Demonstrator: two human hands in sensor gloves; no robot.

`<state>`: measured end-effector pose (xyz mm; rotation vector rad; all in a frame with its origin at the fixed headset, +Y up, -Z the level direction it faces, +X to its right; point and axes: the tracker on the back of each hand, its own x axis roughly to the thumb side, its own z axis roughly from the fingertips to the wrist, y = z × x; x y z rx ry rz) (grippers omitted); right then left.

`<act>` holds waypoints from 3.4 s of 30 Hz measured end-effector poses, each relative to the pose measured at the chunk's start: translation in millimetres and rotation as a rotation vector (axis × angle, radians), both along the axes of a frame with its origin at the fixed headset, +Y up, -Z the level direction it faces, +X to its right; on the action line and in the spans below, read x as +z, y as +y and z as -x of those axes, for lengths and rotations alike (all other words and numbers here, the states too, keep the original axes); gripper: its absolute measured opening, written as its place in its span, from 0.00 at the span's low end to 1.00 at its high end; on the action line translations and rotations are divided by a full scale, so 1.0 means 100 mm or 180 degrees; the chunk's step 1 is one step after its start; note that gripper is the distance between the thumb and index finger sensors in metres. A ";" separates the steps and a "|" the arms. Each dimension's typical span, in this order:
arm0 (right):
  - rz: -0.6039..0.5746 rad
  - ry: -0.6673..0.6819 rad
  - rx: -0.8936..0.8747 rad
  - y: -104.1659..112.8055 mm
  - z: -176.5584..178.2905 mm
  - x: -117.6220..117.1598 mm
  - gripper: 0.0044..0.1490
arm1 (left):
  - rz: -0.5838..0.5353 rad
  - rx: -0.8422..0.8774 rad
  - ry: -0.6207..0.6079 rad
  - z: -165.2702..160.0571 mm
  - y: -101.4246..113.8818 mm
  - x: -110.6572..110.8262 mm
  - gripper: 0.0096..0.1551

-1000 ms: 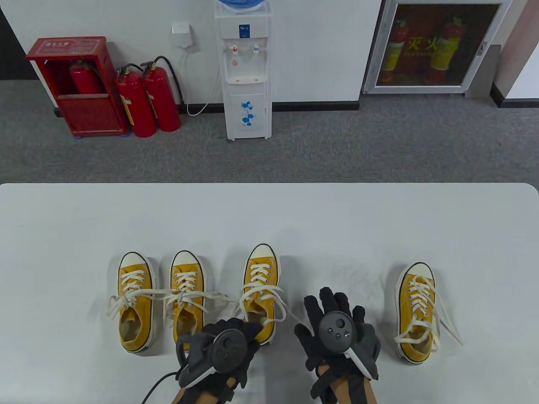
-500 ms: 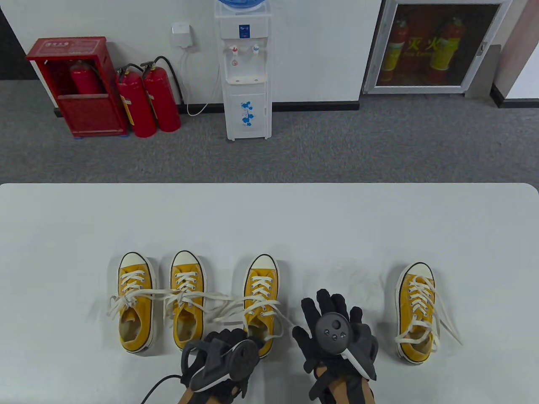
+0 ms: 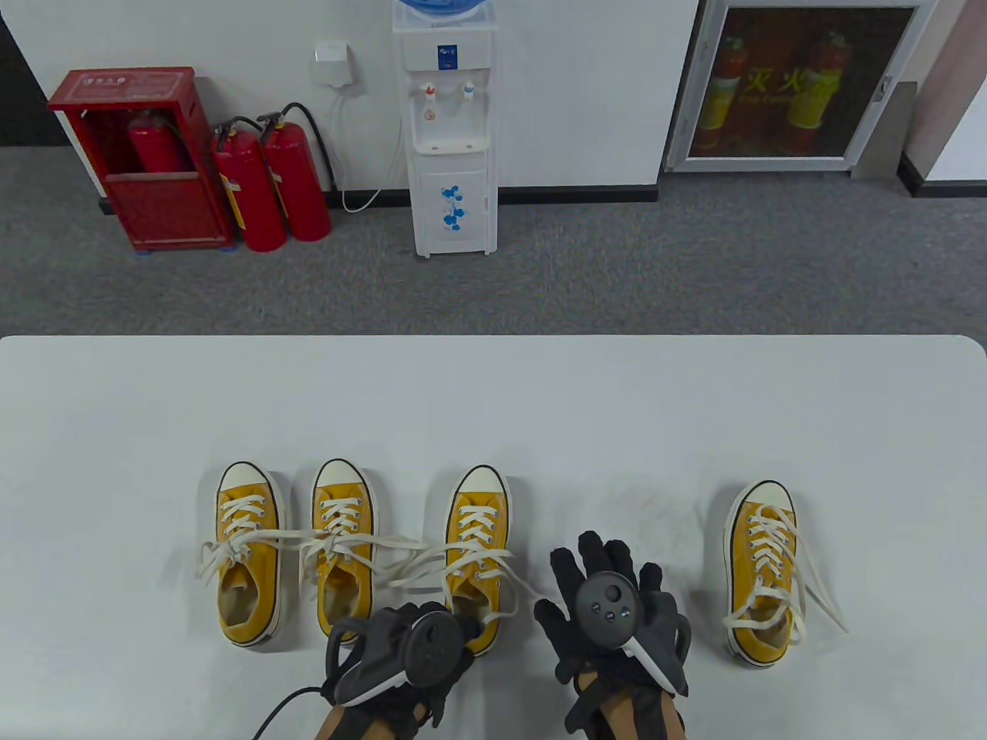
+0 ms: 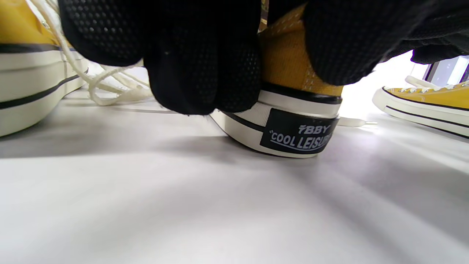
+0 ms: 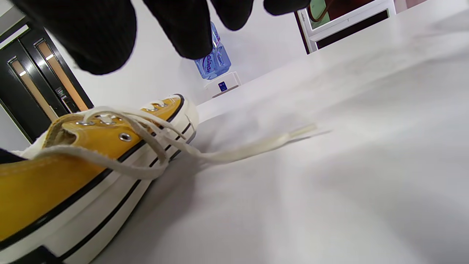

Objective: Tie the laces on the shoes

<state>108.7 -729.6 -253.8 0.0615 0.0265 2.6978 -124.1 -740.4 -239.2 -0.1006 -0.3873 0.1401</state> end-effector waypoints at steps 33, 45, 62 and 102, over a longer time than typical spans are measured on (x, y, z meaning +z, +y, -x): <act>-0.0016 -0.0055 -0.0052 -0.03 -0.03 -0.02 0.48 | -0.0061 0.0261 0.0668 0.30 0.79 -0.51 0.32; -0.0001 -0.0048 -0.0034 -0.03 -0.03 -0.02 0.48 | 0.0479 0.0298 0.0817 0.05 0.33 -0.77 0.33; -0.0005 -0.0044 -0.0054 -0.04 -0.03 -0.03 0.48 | 0.0393 0.1146 0.0816 0.04 0.57 -0.77 0.20; -0.0196 -0.0267 0.0180 0.02 0.00 -0.05 0.45 | 0.0588 0.3987 0.1285 1.38 0.14 -0.46 0.24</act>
